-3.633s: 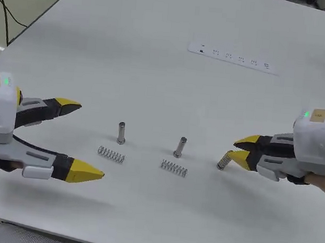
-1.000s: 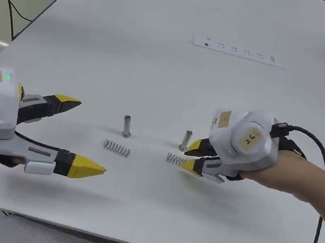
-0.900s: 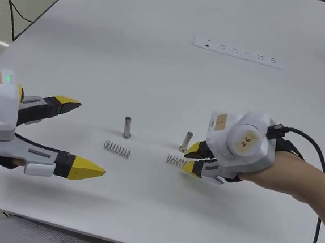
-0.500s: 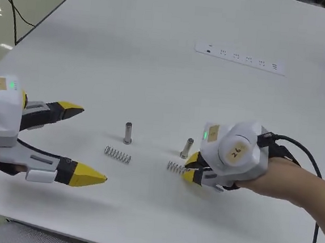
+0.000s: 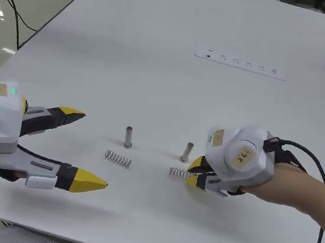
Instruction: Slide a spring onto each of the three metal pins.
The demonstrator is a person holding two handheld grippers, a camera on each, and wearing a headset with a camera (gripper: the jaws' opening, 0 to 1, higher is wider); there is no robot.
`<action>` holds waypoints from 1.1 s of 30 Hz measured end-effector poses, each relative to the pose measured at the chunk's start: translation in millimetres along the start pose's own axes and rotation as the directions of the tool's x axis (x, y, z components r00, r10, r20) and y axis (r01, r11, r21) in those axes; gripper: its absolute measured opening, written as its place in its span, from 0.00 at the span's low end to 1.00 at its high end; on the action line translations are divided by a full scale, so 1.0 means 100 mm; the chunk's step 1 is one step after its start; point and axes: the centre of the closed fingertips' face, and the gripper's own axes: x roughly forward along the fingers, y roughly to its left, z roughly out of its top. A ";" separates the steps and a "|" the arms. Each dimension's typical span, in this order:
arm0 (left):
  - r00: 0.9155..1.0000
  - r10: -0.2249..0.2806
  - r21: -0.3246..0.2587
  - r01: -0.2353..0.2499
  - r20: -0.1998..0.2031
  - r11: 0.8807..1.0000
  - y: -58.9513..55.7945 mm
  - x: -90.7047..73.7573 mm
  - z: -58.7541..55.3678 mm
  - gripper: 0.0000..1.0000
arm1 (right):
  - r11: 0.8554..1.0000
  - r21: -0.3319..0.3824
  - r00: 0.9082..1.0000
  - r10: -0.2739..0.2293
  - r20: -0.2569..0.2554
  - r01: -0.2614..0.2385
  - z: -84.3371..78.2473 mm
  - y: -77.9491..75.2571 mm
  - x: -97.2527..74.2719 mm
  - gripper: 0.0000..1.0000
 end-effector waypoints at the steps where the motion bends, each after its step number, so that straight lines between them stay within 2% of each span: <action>1: 1.000 0.000 -0.001 0.000 0.001 1.000 0.00 0.00 0.00 0.94 | 1.000 0.002 1.000 -0.001 0.002 0.001 0.00 0.00 -0.02 0.07; 8: 1.000 -0.012 -0.003 0.011 -0.009 1.000 -0.06 0.01 -0.04 0.92 | 1.000 0.011 1.000 -0.013 0.018 0.013 0.01 0.04 -0.19 0.07; 15: 0.999 -0.043 -0.004 0.043 -0.025 0.999 -0.12 0.02 -0.08 0.86 | 1.000 0.006 0.999 -0.024 0.033 0.024 0.05 0.07 -0.30 0.07; 19: 0.998 -0.057 -0.008 0.057 -0.027 0.998 -0.13 0.05 -0.08 0.82 | 1.000 0.001 0.999 -0.023 0.032 0.023 0.05 0.10 -0.33 0.07; 21: 0.997 -0.072 -0.017 0.072 -0.015 0.997 -0.16 0.06 -0.05 0.78 | 1.000 0.003 0.999 -0.021 0.033 0.021 0.05 0.12 -0.34 0.07; 25: 0.993 -0.118 -0.007 0.118 -0.024 0.993 -0.26 0.12 -0.04 0.72 | 1.000 0.003 0.999 -0.021 0.032 0.021 0.05 0.14 -0.36 0.07; 29: 0.985 -0.168 0.002 0.168 -0.037 0.986 -0.38 0.21 -0.02 0.63 | 1.000 0.001 0.999 -0.022 0.036 0.022 0.08 0.17 -0.37 0.07; 33: 0.976 -0.211 0.029 0.213 -0.060 0.977 -0.47 0.30 0.01 0.61 | 1.000 0.009 0.998 -0.027 0.049 0.027 0.15 0.17 -0.37 0.07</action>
